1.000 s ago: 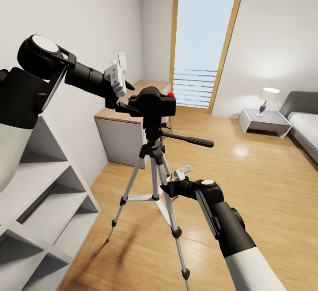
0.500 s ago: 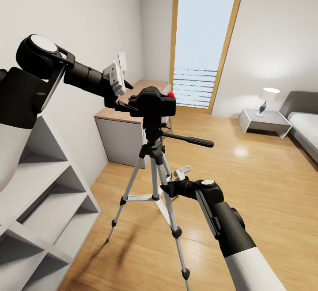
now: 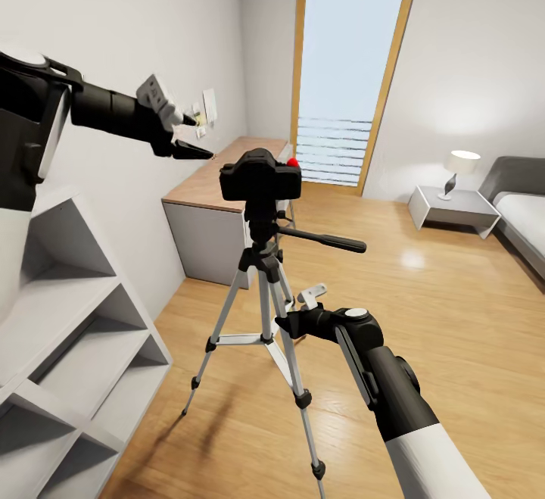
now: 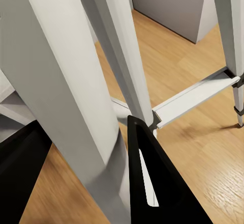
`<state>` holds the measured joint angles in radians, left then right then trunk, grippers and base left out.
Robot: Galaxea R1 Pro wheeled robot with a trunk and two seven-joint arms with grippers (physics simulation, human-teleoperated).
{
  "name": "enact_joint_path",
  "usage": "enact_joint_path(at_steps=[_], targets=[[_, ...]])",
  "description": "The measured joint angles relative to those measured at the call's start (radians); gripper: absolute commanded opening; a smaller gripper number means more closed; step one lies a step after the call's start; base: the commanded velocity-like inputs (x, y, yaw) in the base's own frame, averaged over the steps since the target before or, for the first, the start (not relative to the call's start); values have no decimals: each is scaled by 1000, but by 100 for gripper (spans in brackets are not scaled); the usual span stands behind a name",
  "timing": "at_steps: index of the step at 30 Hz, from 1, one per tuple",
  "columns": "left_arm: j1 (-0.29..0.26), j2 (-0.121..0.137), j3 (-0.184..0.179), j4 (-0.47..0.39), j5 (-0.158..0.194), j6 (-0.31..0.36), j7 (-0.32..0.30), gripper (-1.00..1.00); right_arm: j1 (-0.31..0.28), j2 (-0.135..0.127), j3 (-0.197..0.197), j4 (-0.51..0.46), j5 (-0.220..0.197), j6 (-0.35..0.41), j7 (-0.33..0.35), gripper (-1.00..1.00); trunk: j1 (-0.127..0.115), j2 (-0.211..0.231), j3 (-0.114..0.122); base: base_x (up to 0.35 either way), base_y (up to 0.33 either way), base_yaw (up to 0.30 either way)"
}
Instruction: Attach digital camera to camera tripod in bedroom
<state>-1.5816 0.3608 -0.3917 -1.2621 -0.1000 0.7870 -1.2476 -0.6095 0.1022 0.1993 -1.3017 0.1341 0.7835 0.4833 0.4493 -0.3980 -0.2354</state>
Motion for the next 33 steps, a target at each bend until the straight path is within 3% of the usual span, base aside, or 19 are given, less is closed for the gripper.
enact_joint_path(at_steps=[9, 15, 24, 26, 33], targets=[[1, 11, 30, 101, -1, 104, 86, 100, 0, 0, 0, 0, -1, 0, -1, -100, 0, 0, 0, 0, 0, 0], [3, 11, 33, 257, -3, 195, 157, 100, 0, 0, 0, 0, -2, 0, -2, -100, 0, 0, 0, 0, 0, 0], [12, 12, 31, 460, -10, 214, 186, 100, 0, 0, -1, 3, -4, -1, -4, -100, 0, 0, 0, 0, 0, 0], [25, 11, 30, 490, -11, 214, 213, 100, 0, 0, -2, 3, -4, -1, -4, -100, 0, 0, 0, 0, 0, 0], [177, 8, 31, 659, -7, 205, 433, 100, 0, 0, 0, 3, -4, -2, -4, -100, 0, 0, 0, 0, 0, 0]])
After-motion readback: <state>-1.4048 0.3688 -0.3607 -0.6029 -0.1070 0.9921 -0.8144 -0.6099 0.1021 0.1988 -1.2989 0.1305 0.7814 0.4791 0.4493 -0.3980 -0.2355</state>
